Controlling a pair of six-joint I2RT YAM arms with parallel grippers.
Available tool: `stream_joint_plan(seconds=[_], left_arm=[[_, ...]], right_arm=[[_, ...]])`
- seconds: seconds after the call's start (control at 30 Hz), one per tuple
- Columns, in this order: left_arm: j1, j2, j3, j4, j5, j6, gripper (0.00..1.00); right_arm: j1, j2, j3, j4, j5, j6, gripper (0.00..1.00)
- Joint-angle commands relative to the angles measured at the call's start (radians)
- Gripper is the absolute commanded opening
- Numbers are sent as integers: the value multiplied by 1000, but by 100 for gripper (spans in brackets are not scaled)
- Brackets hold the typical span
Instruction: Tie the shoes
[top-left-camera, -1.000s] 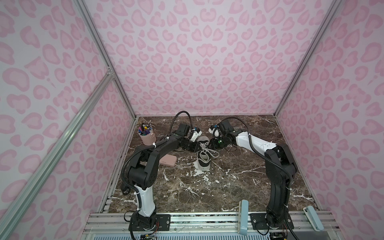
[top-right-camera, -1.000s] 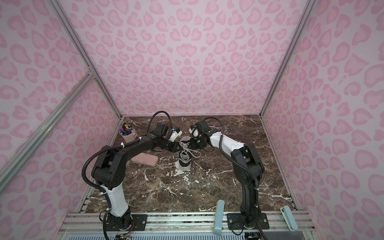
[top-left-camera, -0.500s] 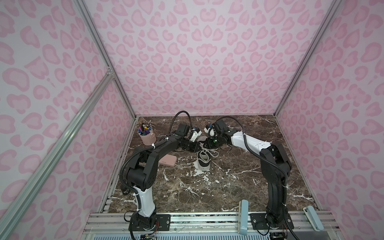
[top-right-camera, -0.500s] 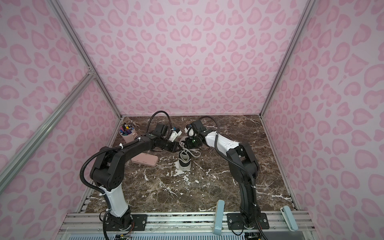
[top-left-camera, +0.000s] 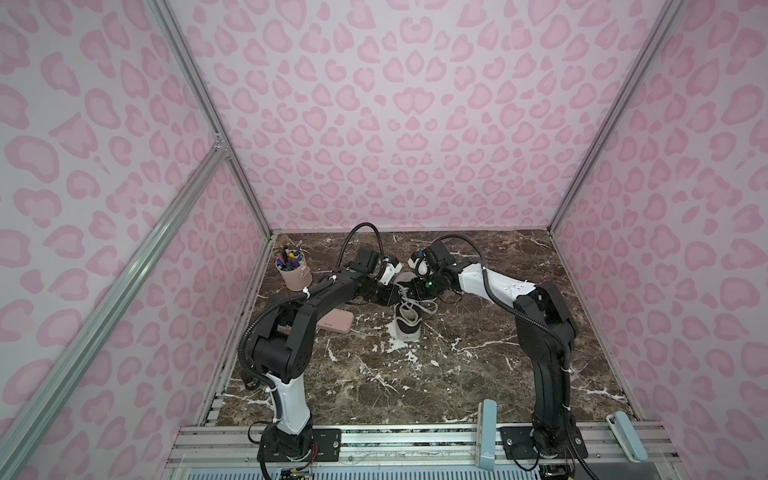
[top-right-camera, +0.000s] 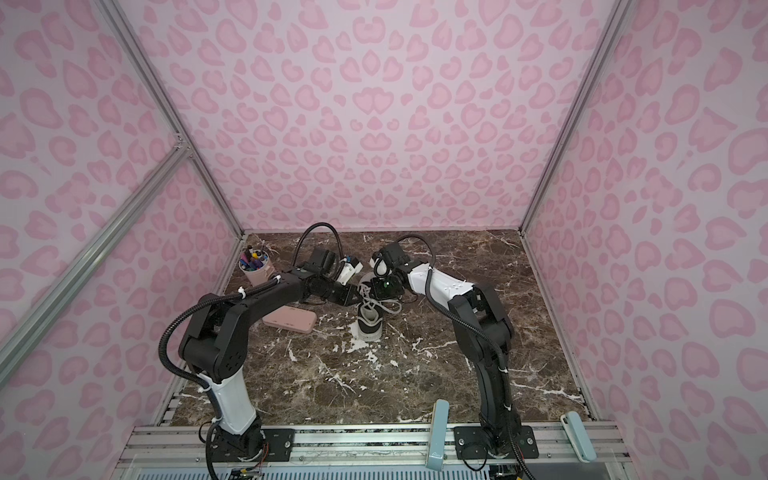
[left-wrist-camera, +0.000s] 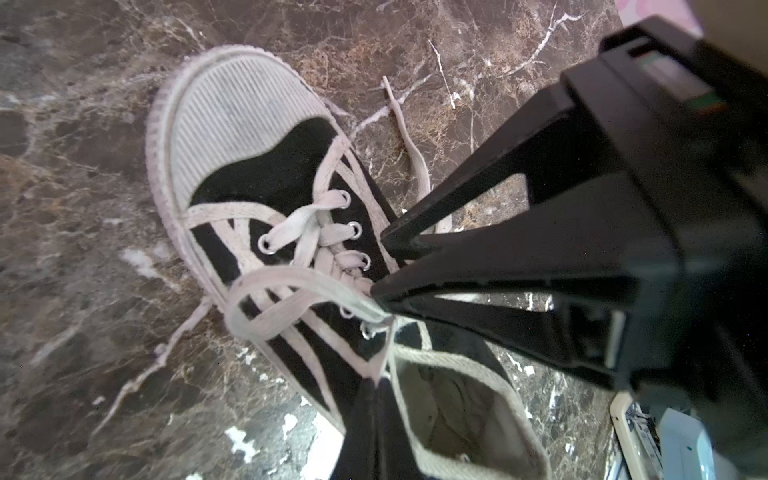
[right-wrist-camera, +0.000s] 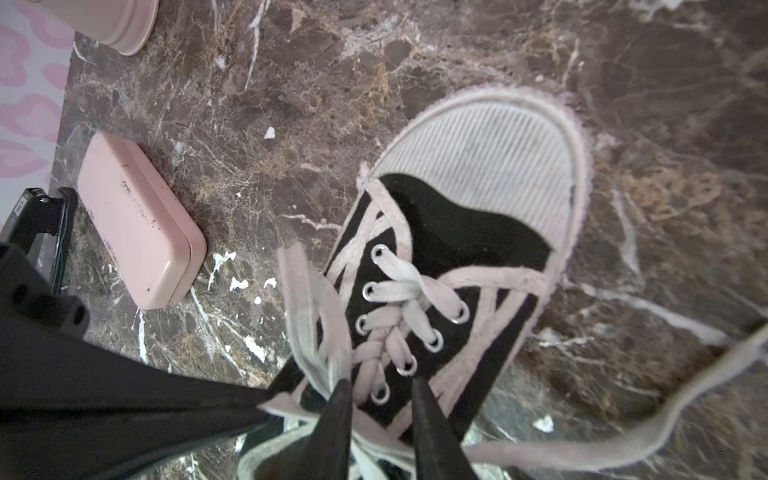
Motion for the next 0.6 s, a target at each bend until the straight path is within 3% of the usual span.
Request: stream_joint_plan(seconds=[0.0,0.57], left_arm=[[3,-17,-6,-21,-26,3,4],[10,-21,-17,-21,-15,-4,4]], right_arm=[[-1,6,-11,-15,23,6,26],[-2,-76,-52,37,-44,32,27]])
